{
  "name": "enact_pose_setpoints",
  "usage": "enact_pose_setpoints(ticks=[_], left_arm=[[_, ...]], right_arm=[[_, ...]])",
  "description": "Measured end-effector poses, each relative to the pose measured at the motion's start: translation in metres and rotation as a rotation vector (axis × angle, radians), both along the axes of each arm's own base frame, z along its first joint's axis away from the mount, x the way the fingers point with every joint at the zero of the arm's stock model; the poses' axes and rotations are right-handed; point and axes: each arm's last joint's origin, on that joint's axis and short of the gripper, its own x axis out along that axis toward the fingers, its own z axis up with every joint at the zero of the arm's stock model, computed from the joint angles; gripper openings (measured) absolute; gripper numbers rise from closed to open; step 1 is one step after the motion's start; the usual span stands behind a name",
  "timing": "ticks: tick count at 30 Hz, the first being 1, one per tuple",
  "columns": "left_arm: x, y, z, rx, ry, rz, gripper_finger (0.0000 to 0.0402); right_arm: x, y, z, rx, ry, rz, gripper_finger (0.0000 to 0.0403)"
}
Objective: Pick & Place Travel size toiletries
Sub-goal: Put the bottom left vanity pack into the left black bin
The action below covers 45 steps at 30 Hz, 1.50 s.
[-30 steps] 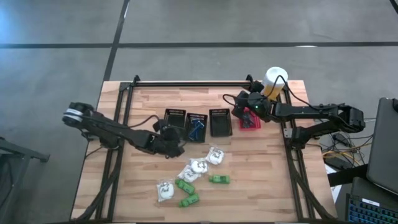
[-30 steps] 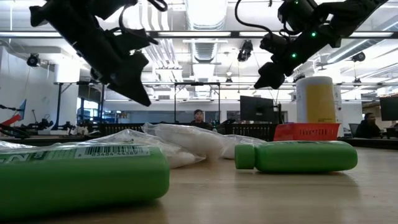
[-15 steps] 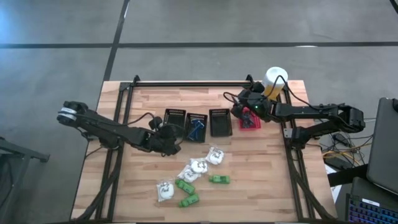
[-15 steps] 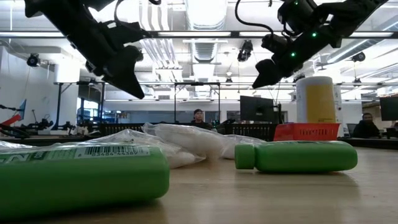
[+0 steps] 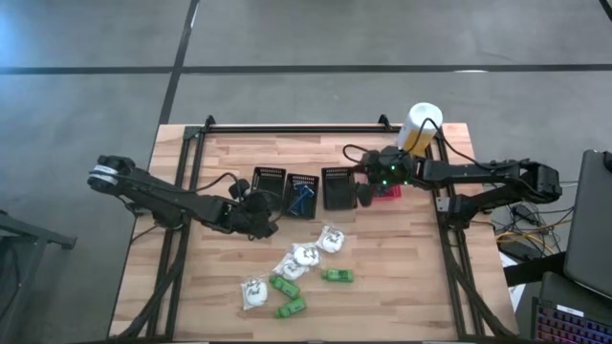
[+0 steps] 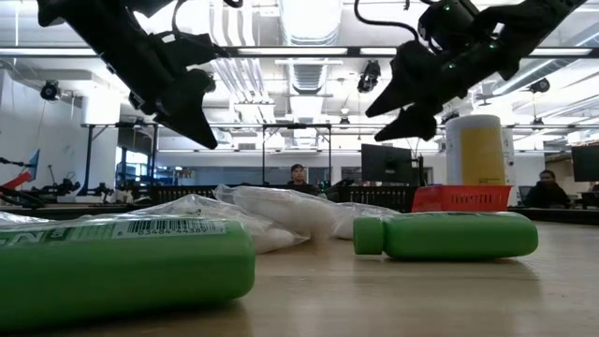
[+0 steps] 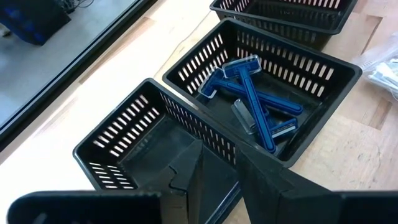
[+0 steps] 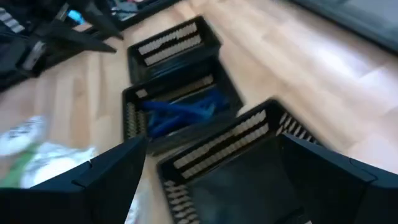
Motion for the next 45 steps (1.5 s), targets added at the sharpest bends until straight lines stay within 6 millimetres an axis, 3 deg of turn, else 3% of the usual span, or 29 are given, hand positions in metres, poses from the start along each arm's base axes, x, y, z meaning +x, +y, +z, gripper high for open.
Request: enact_pose_setpoints(ticks=[8, 13, 23, 36, 45], left_arm=[[0.0, 0.0, 0.0, 0.0, 0.0, 0.0, 0.0099], [0.0, 0.0, 0.0, 0.0, 0.0, -0.001, 0.0099], [0.0, 0.0, 0.0, -0.001, -0.001, -0.001, 0.0099], [0.0, 0.0, 0.0, -0.001, -0.001, -0.001, 0.0099], [0.0, 0.0, 0.0, -0.001, -0.001, -0.001, 0.0099]], right_arm=[[-0.004, 0.032, -0.022, 0.177, 0.05, 0.021, 0.0339], [-0.006, 0.06, -0.032, 0.192, 0.085, 0.011, 0.0326], [-0.01, 0.113, -0.03, 0.159, 0.079, 0.107, 0.032], [-0.013, 0.121, -0.032, 0.115, 0.08, 0.102, 0.0354], [-0.013, 0.121, -0.033, 0.102, 0.083, 0.11, 0.0351]])
